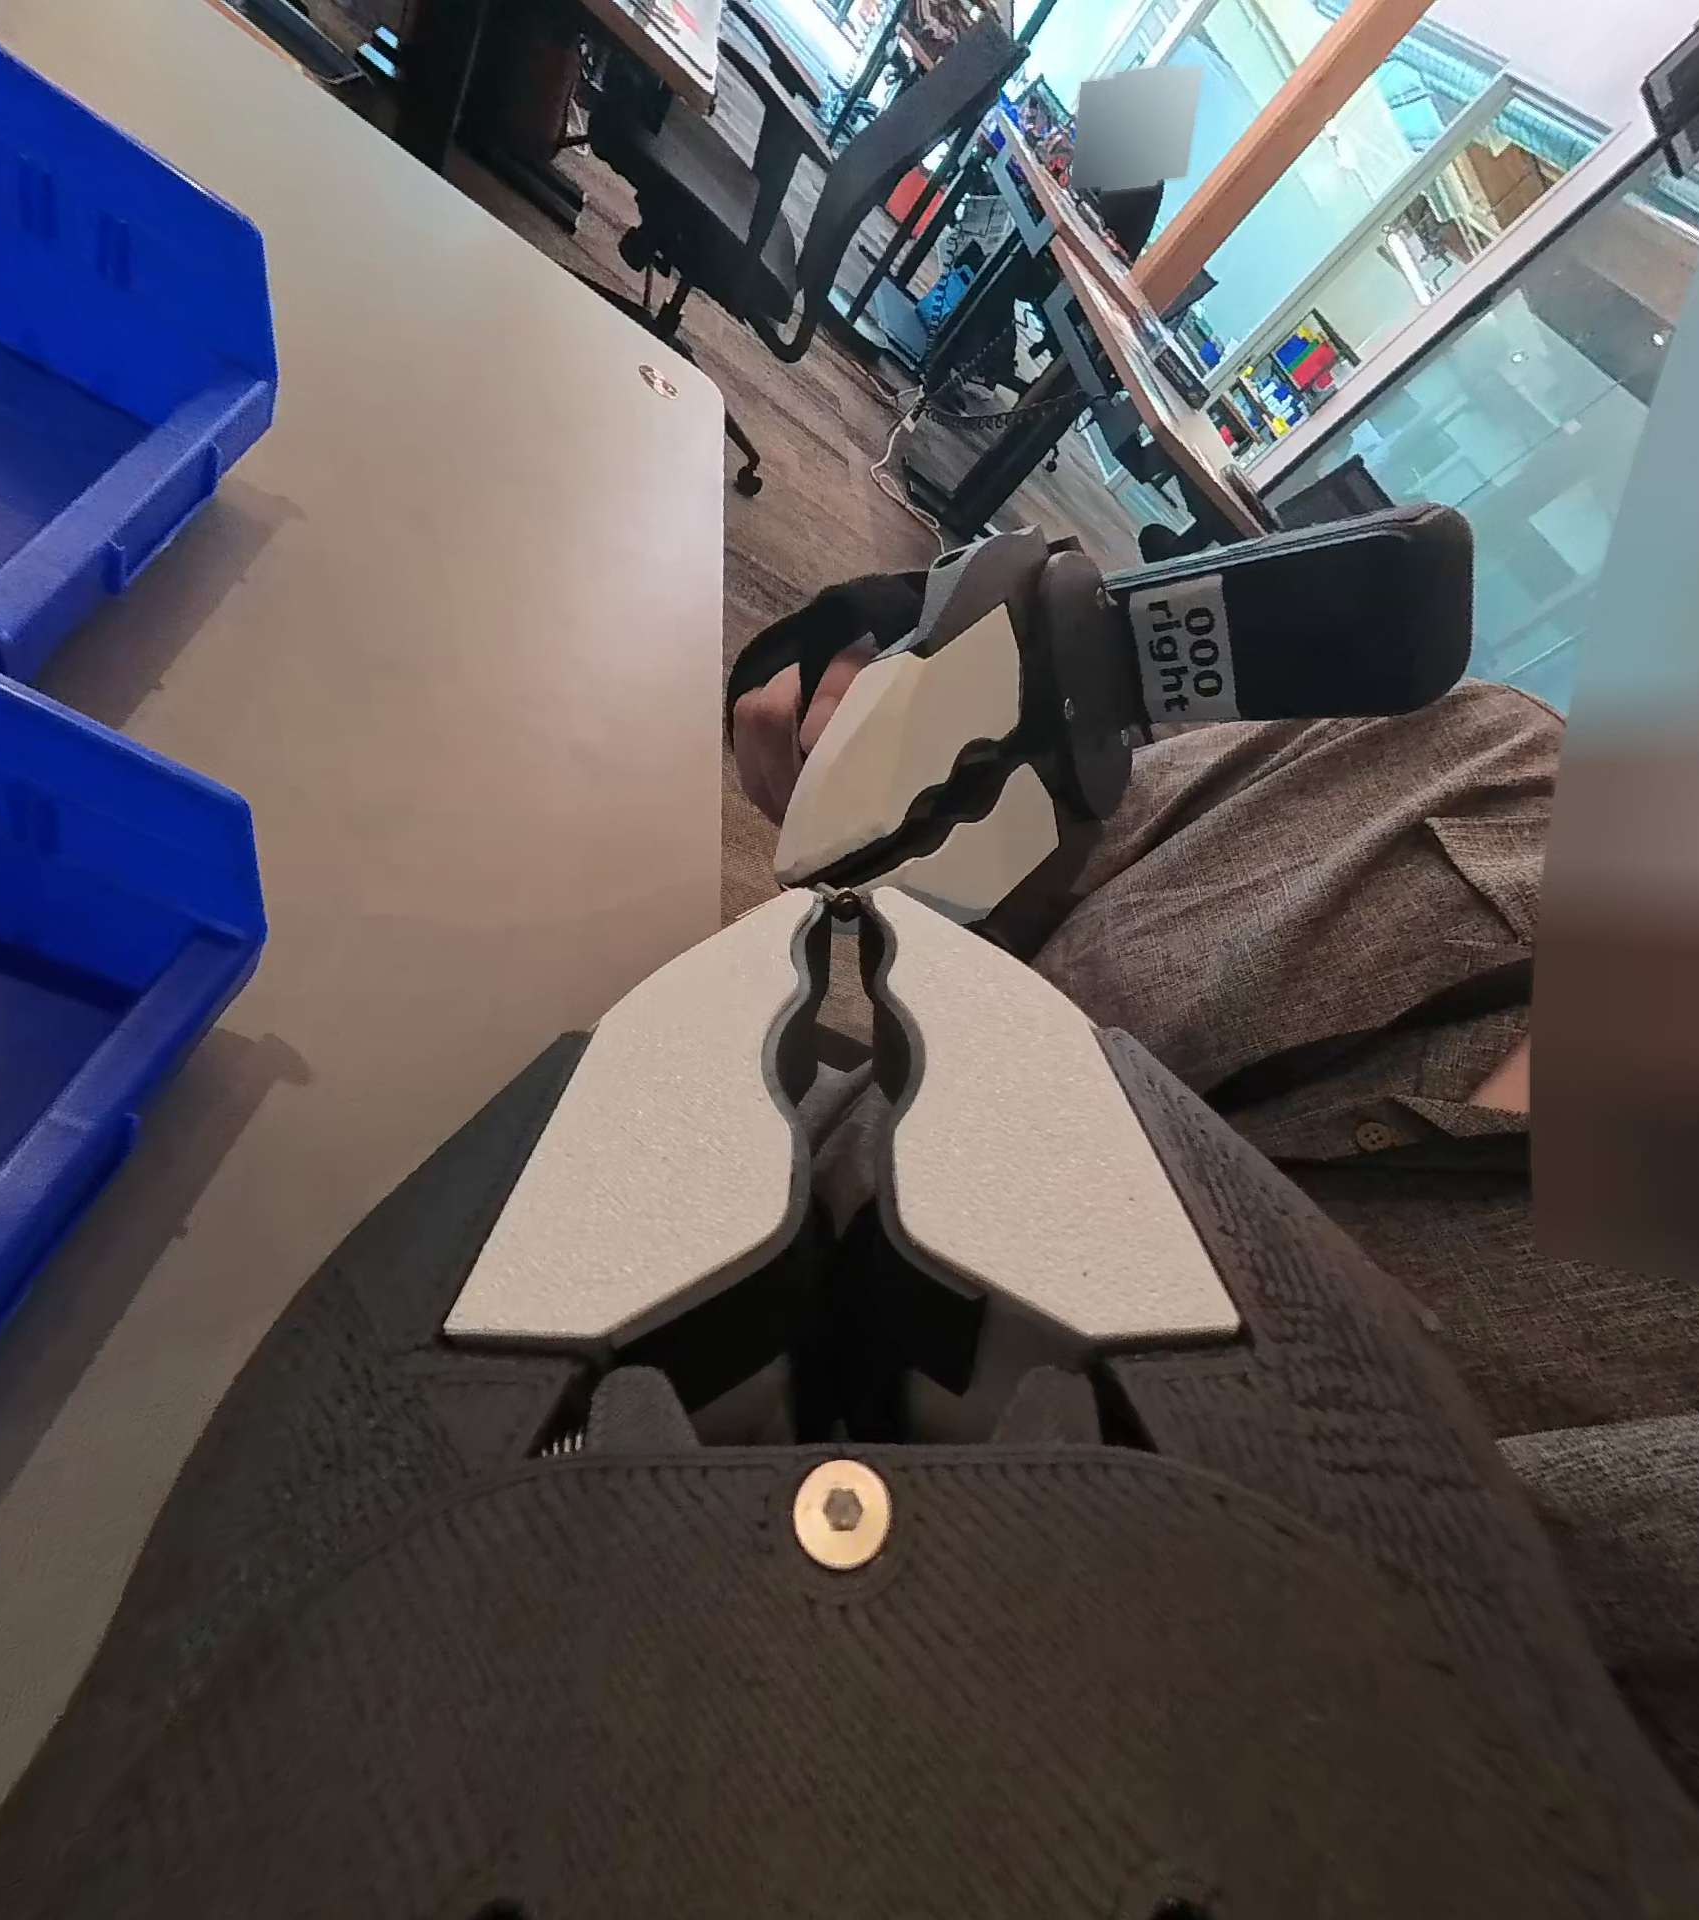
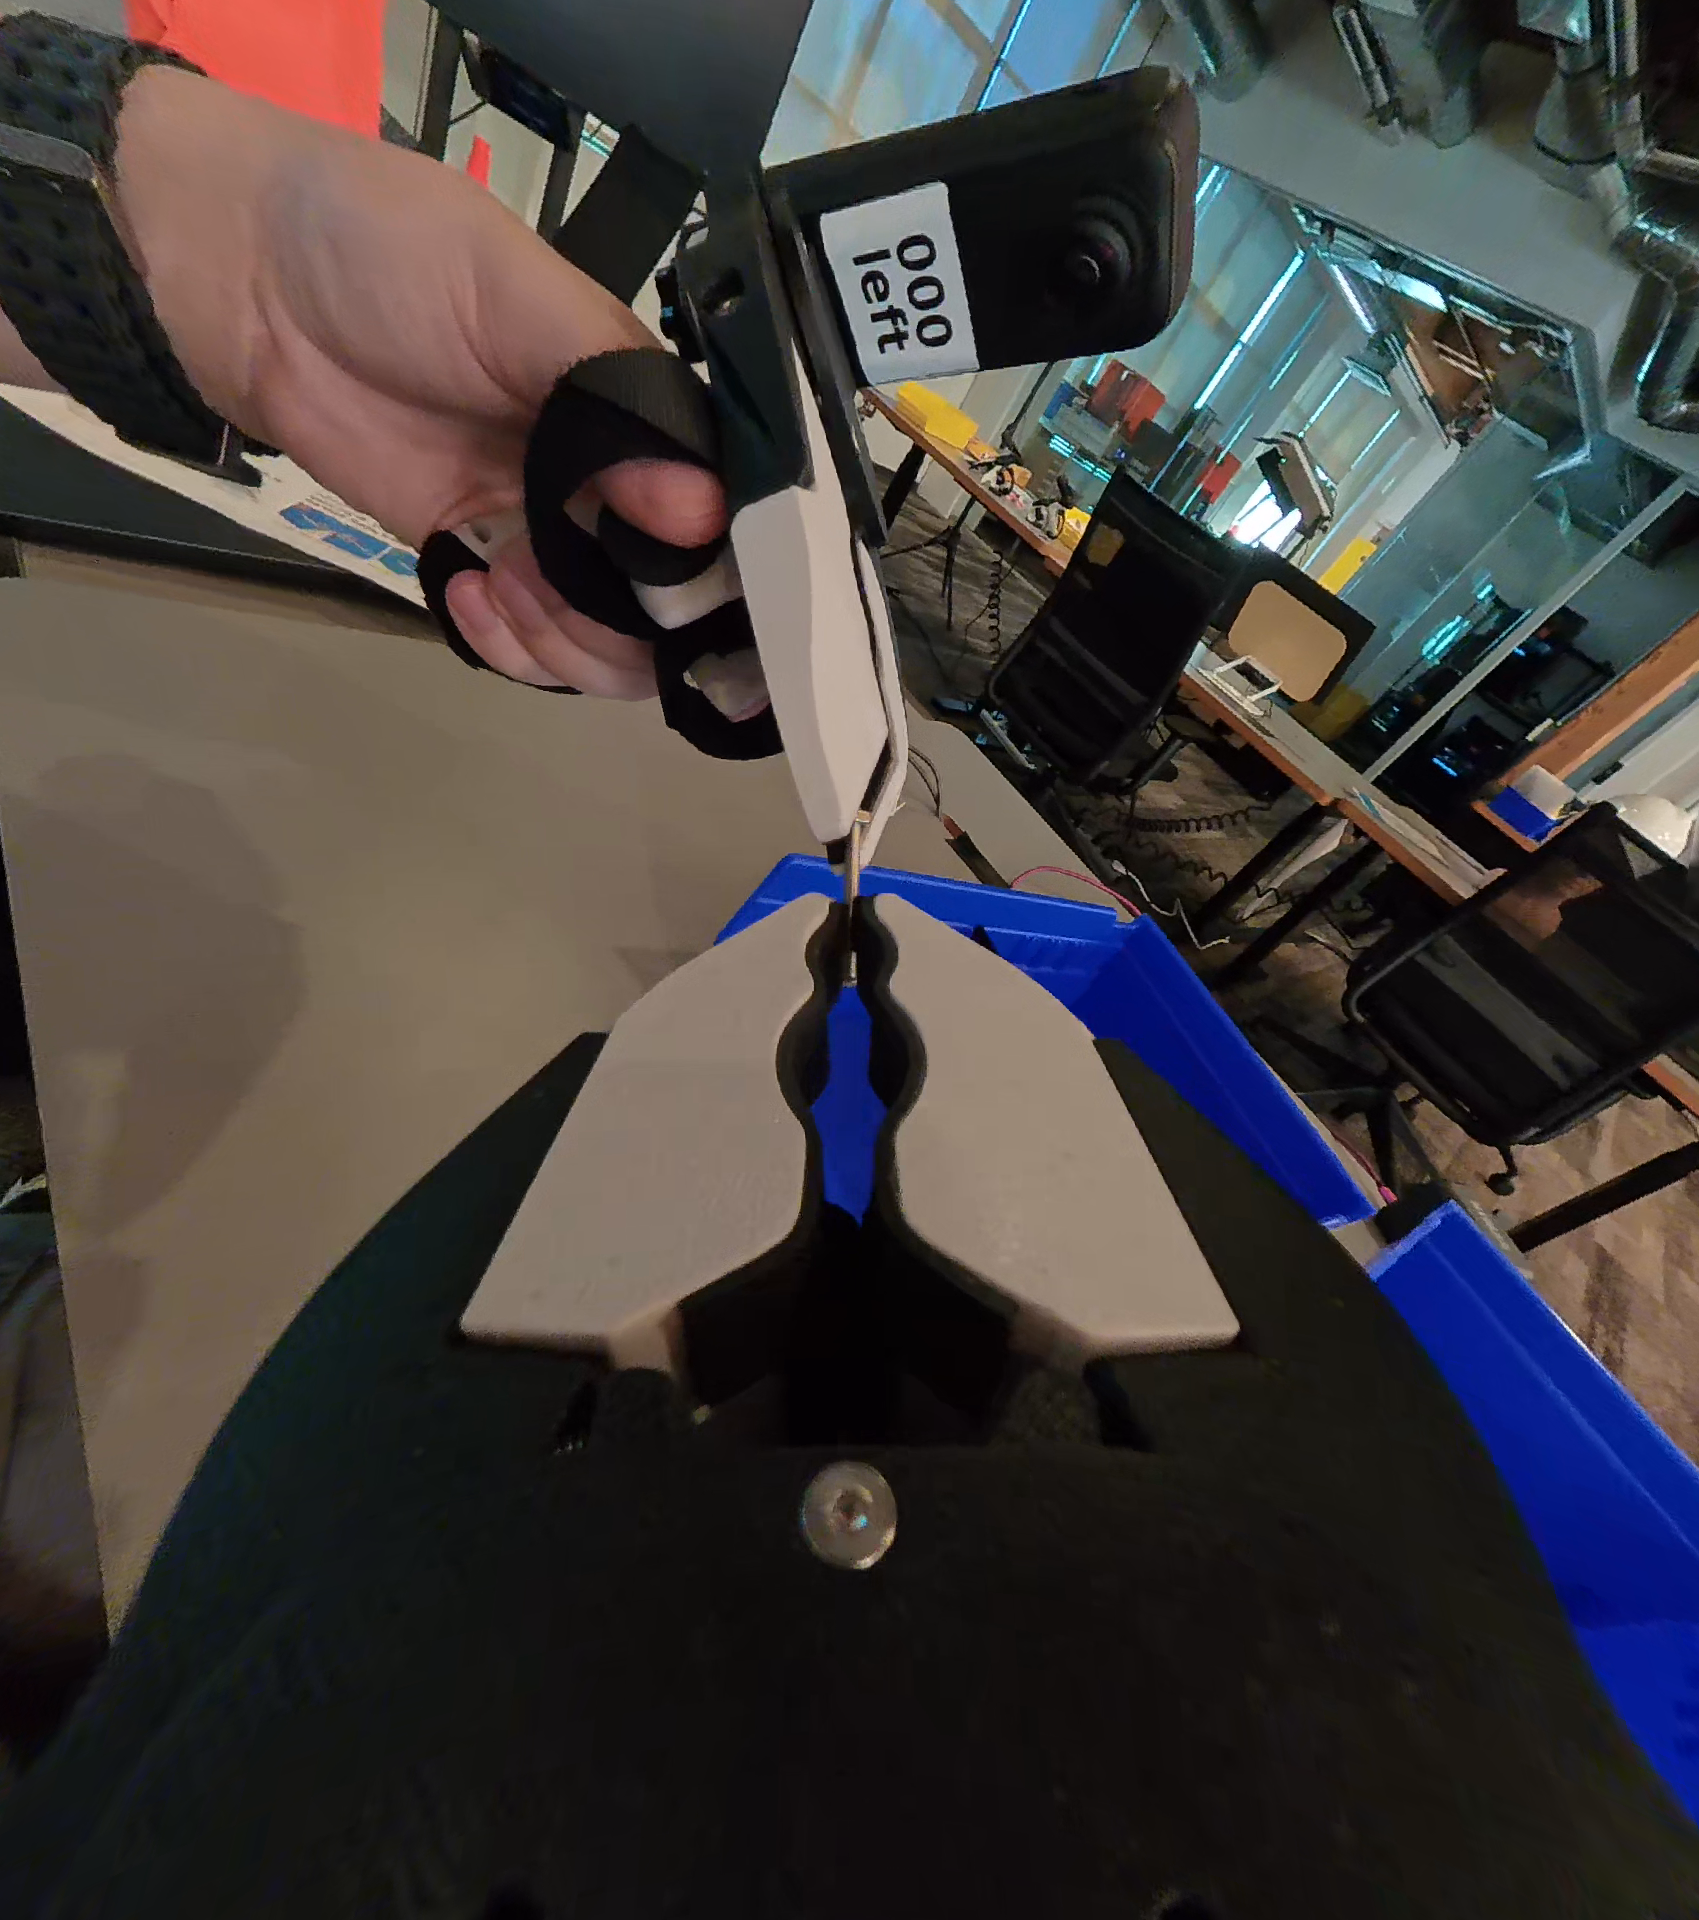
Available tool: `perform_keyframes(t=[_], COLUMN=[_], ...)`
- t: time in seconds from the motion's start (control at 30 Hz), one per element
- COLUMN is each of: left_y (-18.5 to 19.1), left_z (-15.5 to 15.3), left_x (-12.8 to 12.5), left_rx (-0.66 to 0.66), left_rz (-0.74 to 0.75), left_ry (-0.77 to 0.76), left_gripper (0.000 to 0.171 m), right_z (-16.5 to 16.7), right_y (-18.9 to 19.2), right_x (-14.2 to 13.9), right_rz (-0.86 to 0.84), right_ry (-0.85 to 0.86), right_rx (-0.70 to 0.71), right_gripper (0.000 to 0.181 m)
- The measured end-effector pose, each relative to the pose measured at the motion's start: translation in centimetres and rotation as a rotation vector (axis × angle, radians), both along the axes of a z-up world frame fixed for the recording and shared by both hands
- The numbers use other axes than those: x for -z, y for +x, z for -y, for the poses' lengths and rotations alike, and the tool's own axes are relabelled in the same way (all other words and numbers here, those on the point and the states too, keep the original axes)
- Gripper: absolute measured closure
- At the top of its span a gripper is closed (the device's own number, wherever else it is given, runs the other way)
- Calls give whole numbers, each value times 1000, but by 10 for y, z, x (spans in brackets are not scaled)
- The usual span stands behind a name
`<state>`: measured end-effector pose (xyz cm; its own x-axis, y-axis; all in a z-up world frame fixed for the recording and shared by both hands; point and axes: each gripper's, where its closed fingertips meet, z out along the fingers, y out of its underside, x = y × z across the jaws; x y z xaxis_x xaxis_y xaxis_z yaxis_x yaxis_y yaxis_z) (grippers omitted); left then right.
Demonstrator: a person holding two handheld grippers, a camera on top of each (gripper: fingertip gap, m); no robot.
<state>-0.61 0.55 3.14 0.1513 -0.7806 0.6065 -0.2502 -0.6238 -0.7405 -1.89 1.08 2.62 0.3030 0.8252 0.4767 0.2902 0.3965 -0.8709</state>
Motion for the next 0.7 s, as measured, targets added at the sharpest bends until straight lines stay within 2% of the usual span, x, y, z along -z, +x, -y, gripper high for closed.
perform_keyframes(t=[0.17, 0.23, 0.47, 0.57, 0.7], left_y=[0, 0, -3, -5, -8], left_z=[1, 3, 16, 24, 35], left_x=[2, 2, 0, 0, -1], left_rx=[0, 11, 114, 184, 294], left_rz=[-22, -55, -148, -178, -193], left_ry=[35, 82, 239, 322, 507], left_gripper=[167, 167, 167, 167, 167], right_z=[0, 2, 22, 33, 47], right_y=[1, 1, -2, -3, -2], right_x=[1, 2, -1, -4, -9], right_rz=[20, -2, -158, -229, -347], right_ry=[21, -45, -632, -945, -1377], right_rx=[4, -38, -402, -601, -912], right_gripper=[179, 179, 179, 180, 179])
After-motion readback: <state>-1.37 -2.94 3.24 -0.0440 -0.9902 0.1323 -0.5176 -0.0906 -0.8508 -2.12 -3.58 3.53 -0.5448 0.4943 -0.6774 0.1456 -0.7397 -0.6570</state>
